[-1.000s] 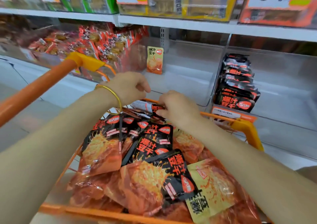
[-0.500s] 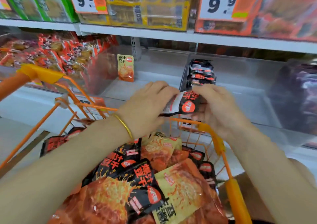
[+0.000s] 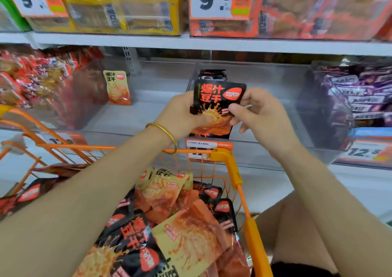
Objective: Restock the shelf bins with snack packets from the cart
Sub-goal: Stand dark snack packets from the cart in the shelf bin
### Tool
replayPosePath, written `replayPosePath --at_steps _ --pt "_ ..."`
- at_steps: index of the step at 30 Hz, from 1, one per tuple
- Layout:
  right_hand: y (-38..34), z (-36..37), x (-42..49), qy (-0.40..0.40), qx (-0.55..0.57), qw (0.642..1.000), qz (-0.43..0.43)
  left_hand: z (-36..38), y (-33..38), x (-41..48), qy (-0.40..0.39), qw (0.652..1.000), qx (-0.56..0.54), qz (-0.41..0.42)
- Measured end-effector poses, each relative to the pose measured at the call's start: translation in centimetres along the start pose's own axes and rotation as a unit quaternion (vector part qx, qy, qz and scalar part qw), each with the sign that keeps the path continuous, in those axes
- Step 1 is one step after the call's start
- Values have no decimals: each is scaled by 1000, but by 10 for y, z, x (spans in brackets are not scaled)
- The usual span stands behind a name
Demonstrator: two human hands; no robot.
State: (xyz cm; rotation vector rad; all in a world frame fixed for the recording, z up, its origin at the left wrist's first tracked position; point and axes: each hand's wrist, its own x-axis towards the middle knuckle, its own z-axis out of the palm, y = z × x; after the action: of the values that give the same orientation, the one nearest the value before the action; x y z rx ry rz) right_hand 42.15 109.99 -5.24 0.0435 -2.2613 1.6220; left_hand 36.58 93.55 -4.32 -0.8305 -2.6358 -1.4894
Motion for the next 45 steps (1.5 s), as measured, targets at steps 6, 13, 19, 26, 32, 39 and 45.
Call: replayPosePath --at_steps 6,13,19,26,32,39,45 --pt "21 15 2 59 -58 997 -3 -7 -1 0 78 996 20 47" --pt "24 21 -3 4 -257 966 -25 -10 -8 1 43 981 182 48" --pt "20 20 6 -7 -283 958 -45 -10 -12 5 20 966 255 34" --pt "33 18 9 -43 -345 937 -10 5 -16 2 40 917 395 33" --pt "35 27 5 -47 -421 905 -28 8 -25 -4 0 910 414 2" --pt "38 23 2 -61 -344 937 7 3 -30 -8 -4 923 383 18" --pt "33 13 2 80 -176 980 46 0 -29 -12 31 942 331 37"
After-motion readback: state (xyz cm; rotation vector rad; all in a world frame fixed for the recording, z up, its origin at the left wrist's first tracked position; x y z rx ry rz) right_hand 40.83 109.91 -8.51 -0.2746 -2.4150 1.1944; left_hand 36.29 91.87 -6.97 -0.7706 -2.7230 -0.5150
